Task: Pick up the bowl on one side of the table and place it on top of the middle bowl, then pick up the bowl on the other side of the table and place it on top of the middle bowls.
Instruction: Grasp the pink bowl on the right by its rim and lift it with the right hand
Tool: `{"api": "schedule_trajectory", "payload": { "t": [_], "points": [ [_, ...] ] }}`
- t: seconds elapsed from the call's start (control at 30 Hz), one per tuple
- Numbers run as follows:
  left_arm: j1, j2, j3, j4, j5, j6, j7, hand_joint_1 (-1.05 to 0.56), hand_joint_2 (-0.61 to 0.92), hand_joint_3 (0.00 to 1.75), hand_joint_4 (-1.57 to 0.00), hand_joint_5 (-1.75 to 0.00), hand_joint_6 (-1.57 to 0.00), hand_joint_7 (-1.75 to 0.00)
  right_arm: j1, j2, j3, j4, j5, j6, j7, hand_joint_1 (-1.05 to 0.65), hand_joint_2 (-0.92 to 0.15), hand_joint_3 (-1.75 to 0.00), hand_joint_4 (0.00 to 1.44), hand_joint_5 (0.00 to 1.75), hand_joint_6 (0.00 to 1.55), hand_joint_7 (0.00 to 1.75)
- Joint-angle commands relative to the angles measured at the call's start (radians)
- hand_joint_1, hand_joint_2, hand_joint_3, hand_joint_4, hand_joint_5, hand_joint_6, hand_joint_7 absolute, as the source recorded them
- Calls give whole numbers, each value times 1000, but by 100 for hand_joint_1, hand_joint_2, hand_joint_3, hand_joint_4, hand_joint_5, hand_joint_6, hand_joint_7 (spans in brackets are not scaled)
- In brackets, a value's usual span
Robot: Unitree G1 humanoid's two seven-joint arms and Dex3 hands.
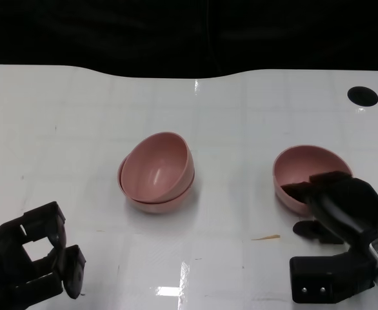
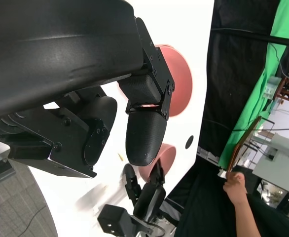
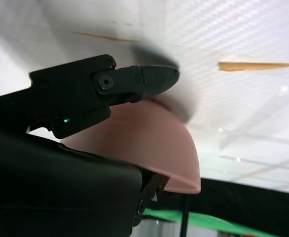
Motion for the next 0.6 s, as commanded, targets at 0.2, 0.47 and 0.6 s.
{"api": "schedule_trajectory", "payload": {
  "t": [0.2,0.47,0.6],
  "points": [
    [5,-9,-8,-20,14,1,29,25,92,142,-99,-175,-82,-175,-35,-19,52,119,20,-205,-220,-18,-92,-26,72,174,55,173],
    [6,-15,-9,-13,20,-15,24,25,92,141,-99,-175,-82,-175,-36,-52,67,57,32,-282,-227,-18,-92,-29,75,175,55,175],
    [3,-16,-7,-3,18,-22,17,25,92,141,-99,-175,-82,-175,-42,-76,62,-16,29,-309,-222,-18,-91,-30,77,175,57,175]
  ]
}}
